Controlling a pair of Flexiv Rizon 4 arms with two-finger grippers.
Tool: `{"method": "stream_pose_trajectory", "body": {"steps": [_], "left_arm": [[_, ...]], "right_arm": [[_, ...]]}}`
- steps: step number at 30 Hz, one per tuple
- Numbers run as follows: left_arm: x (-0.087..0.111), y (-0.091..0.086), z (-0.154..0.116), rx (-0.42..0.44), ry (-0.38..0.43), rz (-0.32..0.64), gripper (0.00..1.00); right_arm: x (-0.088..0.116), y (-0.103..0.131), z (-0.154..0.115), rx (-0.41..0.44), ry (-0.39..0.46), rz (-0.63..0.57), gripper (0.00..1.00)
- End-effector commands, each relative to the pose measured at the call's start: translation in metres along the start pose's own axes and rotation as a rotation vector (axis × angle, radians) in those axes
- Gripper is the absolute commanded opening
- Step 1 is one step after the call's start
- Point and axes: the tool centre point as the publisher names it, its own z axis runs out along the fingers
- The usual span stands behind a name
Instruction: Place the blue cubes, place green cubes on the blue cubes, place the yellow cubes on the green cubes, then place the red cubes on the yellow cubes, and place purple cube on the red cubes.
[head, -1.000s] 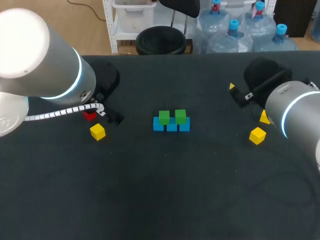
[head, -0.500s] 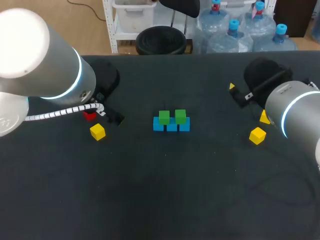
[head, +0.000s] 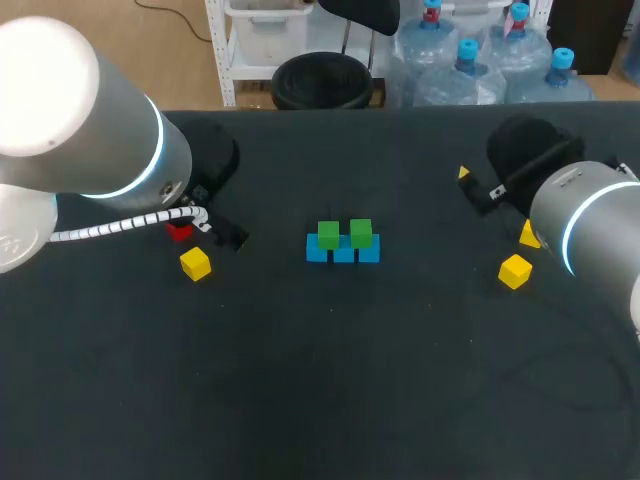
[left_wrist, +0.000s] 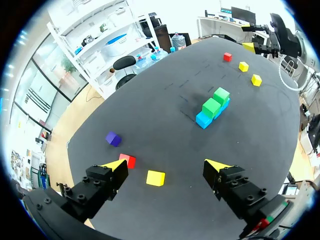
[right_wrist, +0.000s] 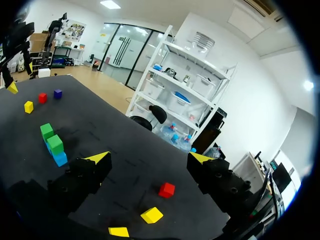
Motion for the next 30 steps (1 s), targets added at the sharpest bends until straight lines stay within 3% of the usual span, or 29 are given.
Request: {"method": "stream_pose_trajectory", "body": {"steps": [1,5,8,13,19,30], "left_arm": [[0.000,0.001,0.000,0.002,-0.002,0.001,1.00],[-0.001,0.000,-0.005,-0.001,0.002,-0.008,1.00],[-0.003,-0.003,-0.012,0.046,0.000,0.041,1.00],[-0.005,-0.014,-0.017,0.113,0.018,0.227,1.00],[-0.006,-0.023,-0.015,0.124,0.089,0.461,1.00],[-0.043,-0.019,-0.009,0.061,0.113,0.524,1.00]], "right_arm": [[0.004,-0.002,0.000,-0.007,-0.078,0.001,1.00],[0.004,-0.002,0.000,-0.007,-0.078,0.001,1.00],[0.004,-0.002,0.000,-0.007,-0.078,0.001,1.00],[0.004,-0.002,0.000,-0.007,-0.078,0.001,1.00],[0.004,-0.002,0.000,-0.007,-0.078,0.001,1.00],[0.004,-0.002,0.000,-0.007,-0.078,0.001,1.00]]}}
